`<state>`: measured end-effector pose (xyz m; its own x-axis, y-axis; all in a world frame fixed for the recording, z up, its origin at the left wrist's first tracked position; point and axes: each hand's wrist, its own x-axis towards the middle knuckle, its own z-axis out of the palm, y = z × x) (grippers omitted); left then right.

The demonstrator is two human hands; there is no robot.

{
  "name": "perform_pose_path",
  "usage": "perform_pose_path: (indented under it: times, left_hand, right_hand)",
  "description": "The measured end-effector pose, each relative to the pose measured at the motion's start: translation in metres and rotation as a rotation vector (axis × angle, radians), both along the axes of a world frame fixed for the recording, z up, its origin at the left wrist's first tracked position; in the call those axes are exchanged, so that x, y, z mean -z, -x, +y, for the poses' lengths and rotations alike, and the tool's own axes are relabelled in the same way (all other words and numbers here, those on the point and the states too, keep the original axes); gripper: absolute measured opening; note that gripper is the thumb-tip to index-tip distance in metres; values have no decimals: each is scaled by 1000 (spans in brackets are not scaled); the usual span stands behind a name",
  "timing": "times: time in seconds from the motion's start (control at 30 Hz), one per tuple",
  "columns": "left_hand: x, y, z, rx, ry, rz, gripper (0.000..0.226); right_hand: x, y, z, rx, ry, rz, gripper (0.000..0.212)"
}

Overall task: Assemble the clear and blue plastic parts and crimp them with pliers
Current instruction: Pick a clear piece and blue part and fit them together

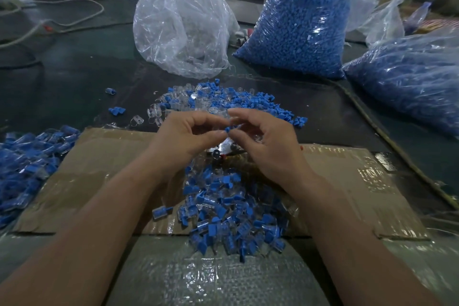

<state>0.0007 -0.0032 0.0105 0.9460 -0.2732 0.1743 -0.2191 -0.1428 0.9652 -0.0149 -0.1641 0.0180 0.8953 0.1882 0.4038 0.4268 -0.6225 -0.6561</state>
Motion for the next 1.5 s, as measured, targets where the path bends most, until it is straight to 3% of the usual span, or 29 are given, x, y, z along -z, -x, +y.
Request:
perform_pose_path:
  times: [0.2, 0.43, 0.6, 0.93, 1.17, 1.4, 1.5]
  left_hand:
    - [2, 0, -2, -28, 85, 30, 23]
    - [4, -3, 3, -91, 183, 101, 18]
    - [2, -4, 3, -9, 404, 268, 24]
    - [0, -2, -2, 60, 306, 250, 19]
    - [-1, -1, -4, 76, 322, 269, 18]
    - [-2, -1, -3, 100, 380, 305, 17]
    - [-1, -1, -3, 103, 360, 306, 17]
  right_hand:
    - [1, 1, 2, 6, -183, 40, 13]
    - [1, 1, 2, 40, -188, 8, 19]
    - [0, 3, 2, 58, -200, -39, 15]
    - [-3, 8, 5, -11, -255, -34, 18]
    - [-7, 6, 2, -72, -428, 129, 17]
    - [-7, 6, 3, -172, -422, 302, 27]
    - [-7, 8, 6, -175, -418, 254, 31]
